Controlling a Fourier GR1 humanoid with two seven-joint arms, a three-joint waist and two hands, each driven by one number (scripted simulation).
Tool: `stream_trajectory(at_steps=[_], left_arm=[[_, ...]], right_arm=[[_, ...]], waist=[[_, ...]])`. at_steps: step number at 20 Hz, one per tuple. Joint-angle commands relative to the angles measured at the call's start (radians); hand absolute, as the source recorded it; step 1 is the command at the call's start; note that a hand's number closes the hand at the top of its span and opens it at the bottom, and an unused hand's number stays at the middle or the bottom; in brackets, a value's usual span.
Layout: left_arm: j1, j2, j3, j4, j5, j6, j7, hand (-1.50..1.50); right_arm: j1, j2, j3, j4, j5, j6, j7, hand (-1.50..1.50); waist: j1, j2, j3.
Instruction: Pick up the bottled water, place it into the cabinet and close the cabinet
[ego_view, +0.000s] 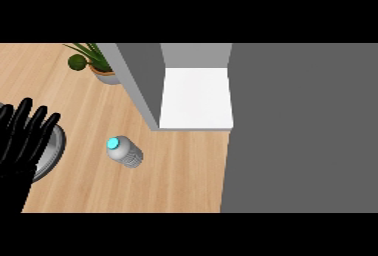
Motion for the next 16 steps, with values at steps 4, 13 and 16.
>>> stream_trajectory(at_steps=[4, 13, 16], left_arm=[[0.157, 0.004, 0.030, -0.202, 0.099, 0.000, 0.136, -1.50], [0.090, -0.017, 0.052, -0.101, 0.060, -0.015, 0.163, -1.50], [0.156, 0.013, 0.105, -0.104, 0.089, -0.093, 0.144, -1.50]], right_arm=[[0.022, 0.004, 0.070, -0.160, 0.012, -0.016, 0.156, -1.50], [-0.046, 0.047, 0.187, -0.198, 0.118, -0.068, 0.269, -1.50], [0.106, 0.046, 0.229, -0.158, 0.133, -0.066, 0.103, -1.50]], waist=[[0.007, 0.001, 0.000], [0.000, 0.003, 0.000], [-0.003, 0.002, 0.000]])
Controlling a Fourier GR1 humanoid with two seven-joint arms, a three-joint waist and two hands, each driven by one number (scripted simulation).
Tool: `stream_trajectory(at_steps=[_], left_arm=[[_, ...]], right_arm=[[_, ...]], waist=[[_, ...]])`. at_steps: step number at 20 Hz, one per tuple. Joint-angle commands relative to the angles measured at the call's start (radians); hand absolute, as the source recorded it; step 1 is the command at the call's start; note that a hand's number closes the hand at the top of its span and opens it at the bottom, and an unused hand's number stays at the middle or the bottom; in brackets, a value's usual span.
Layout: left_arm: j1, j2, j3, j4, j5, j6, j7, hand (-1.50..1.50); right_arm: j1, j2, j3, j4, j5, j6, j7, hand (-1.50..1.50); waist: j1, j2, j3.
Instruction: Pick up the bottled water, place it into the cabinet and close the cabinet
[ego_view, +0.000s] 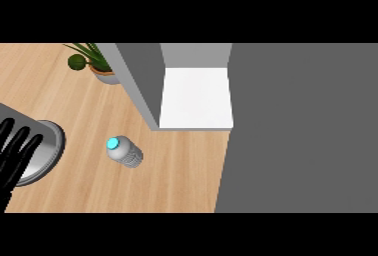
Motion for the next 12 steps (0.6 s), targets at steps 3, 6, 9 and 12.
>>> stream_trajectory(at_steps=[3, 6, 9, 12], left_arm=[[-0.054, -0.006, -0.047, 0.111, -0.128, -0.033, -0.029, -1.50], [-0.046, -0.025, -0.032, 0.158, -0.145, -0.043, -0.060, -1.50], [-0.083, -0.013, -0.002, 0.221, -0.117, -0.050, -0.060, -1.50], [-0.043, -0.058, -0.047, 0.255, -0.199, -0.056, -0.128, -1.50]], right_arm=[[-0.019, 0.008, 0.068, -0.015, 0.116, -0.045, 0.022, -1.50], [0.005, -0.023, 0.009, -0.008, 0.022, -0.015, -0.020, -1.50], [-0.124, 0.001, 0.037, -0.064, 0.072, -0.071, 0.157, -1.50], [-0.090, -0.011, 0.072, -0.076, 0.104, -0.080, 0.136, -1.50]], waist=[[-0.006, 0.001, 0.000], [-0.004, 0.001, 0.000], [-0.001, 0.002, -0.001], [-0.002, 0.001, 0.000]])
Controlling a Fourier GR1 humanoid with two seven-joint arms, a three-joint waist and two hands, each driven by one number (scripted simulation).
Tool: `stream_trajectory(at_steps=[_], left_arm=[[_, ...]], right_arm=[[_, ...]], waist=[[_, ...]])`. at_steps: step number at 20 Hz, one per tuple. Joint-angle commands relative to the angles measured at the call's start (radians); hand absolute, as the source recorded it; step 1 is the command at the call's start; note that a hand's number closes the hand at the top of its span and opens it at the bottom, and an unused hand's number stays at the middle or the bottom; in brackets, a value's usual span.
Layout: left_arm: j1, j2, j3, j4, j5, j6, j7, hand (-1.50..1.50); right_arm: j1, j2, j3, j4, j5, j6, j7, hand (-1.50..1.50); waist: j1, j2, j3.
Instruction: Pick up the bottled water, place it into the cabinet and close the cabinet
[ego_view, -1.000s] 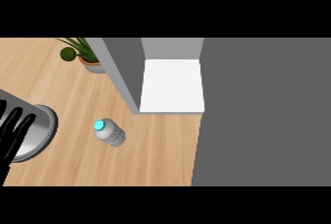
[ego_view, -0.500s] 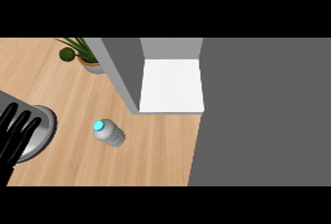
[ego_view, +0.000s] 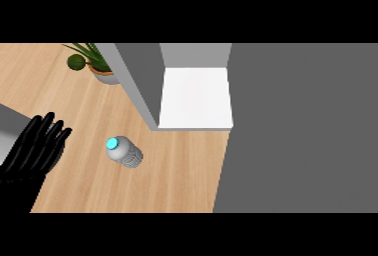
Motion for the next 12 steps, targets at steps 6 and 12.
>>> stream_trajectory(at_steps=[6, 12], left_arm=[[-0.024, -0.030, 0.005, 0.258, -0.105, -0.029, -0.161, -1.50], [-0.137, 0.008, 0.042, 0.499, -0.135, -0.054, -0.226, -1.50]], right_arm=[[0.080, -0.074, 0.005, -0.079, 0.036, 0.001, -0.044, -1.50], [-0.056, -0.055, 0.009, -0.148, 0.067, -0.070, 0.156, -1.50]], waist=[[-0.006, 0.000, 0.001], [-0.005, 0.002, -0.001]])
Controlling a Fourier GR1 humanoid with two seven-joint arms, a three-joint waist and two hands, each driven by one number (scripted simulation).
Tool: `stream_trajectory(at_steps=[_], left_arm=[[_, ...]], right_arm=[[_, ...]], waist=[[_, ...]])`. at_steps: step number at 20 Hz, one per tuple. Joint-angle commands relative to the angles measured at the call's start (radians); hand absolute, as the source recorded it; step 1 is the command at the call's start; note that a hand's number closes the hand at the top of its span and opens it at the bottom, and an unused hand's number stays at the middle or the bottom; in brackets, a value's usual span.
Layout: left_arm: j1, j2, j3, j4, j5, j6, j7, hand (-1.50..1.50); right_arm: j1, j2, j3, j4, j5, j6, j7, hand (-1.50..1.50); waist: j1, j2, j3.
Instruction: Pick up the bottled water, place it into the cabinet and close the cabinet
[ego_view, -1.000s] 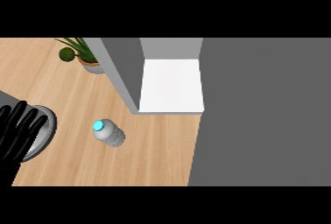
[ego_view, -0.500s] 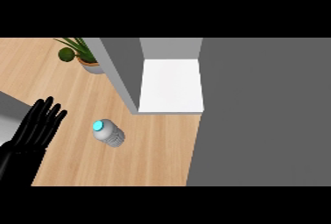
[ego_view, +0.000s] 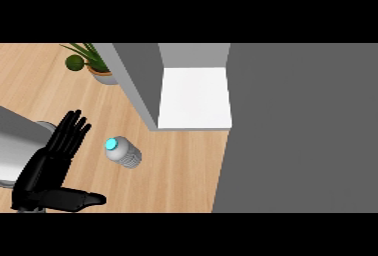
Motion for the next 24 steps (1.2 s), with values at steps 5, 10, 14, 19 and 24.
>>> stream_trajectory(at_steps=[5, 10, 14, 19, 24], left_arm=[[-0.034, 0.019, 0.027, 0.285, -0.054, -0.053, -0.157, -1.50], [-0.080, 0.004, 0.023, 0.454, -0.089, -0.056, -0.252, -1.50], [-0.218, 0.019, 0.050, 0.737, -0.147, -0.056, -0.438, -1.50], [-0.298, 0.035, 0.077, 0.887, -0.147, -0.064, -0.515, -1.50], [-0.379, 0.058, 0.098, 1.103, -0.177, -0.073, -0.677, -1.50]], right_arm=[[-0.032, -0.027, 0.013, -0.092, 0.088, -0.031, 0.071, -1.50], [0.049, -0.076, 0.021, -0.109, 0.071, -0.031, 0.011, -1.50], [-0.043, -0.042, 0.038, -0.100, 0.089, -0.070, 0.088, -1.50], [-0.010, -0.085, 0.012, -0.106, 0.077, -0.066, 0.047, -1.50], [-0.053, -0.066, 0.020, -0.067, 0.080, -0.088, 0.059, -1.50]], waist=[[0.002, 0.001, 0.000], [-0.004, 0.000, 0.001], [-0.005, 0.002, -0.001], [-0.007, 0.002, 0.000], [-0.004, 0.003, -0.001]])
